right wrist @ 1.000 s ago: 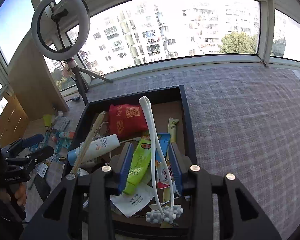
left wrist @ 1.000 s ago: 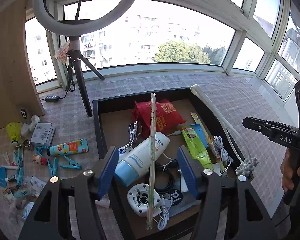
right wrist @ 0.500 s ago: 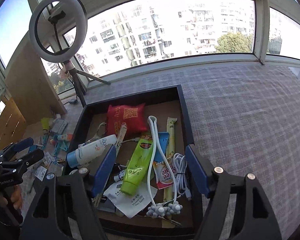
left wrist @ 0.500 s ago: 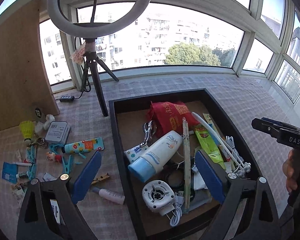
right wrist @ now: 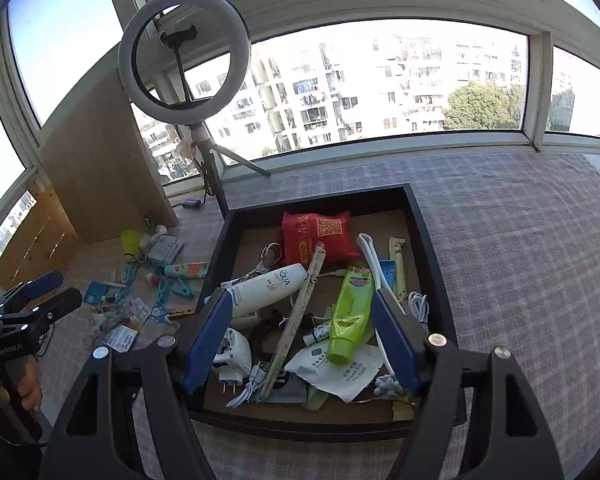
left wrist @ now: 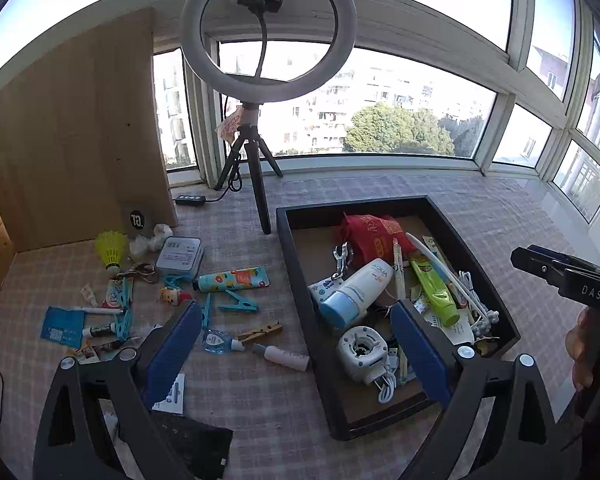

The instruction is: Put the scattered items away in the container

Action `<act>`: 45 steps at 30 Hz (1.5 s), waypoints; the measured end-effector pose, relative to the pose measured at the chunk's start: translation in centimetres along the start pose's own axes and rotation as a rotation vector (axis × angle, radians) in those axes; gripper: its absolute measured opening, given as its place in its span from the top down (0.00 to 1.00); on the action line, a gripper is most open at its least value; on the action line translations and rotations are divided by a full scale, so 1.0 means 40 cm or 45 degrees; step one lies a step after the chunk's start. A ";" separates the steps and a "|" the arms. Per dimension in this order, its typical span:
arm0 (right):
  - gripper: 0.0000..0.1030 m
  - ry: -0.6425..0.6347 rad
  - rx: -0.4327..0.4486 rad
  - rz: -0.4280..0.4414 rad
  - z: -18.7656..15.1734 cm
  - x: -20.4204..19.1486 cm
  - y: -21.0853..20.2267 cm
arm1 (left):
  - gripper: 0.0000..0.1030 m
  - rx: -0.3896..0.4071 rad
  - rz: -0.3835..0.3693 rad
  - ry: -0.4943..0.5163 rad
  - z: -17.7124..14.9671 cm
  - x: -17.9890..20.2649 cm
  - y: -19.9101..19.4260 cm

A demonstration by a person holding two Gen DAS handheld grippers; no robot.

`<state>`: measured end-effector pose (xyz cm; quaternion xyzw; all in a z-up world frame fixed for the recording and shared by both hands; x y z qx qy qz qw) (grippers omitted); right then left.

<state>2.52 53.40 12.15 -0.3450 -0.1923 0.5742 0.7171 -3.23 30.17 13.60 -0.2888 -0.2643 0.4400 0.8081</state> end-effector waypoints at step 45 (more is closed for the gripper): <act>0.31 -0.092 -0.071 0.043 -0.225 -0.616 -0.010 | 0.01 0.136 0.049 -0.137 -0.144 -0.542 -0.363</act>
Point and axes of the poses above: each gripper's, at about its wrist camera, not at the fingertips, and y roughly the way its jaws point, x to its right, z to its top, the point moved 9 cm from there along y, roughly the way its jaws point, and after that the axes turned 10 degrees about -z, right-handed, at the moved point
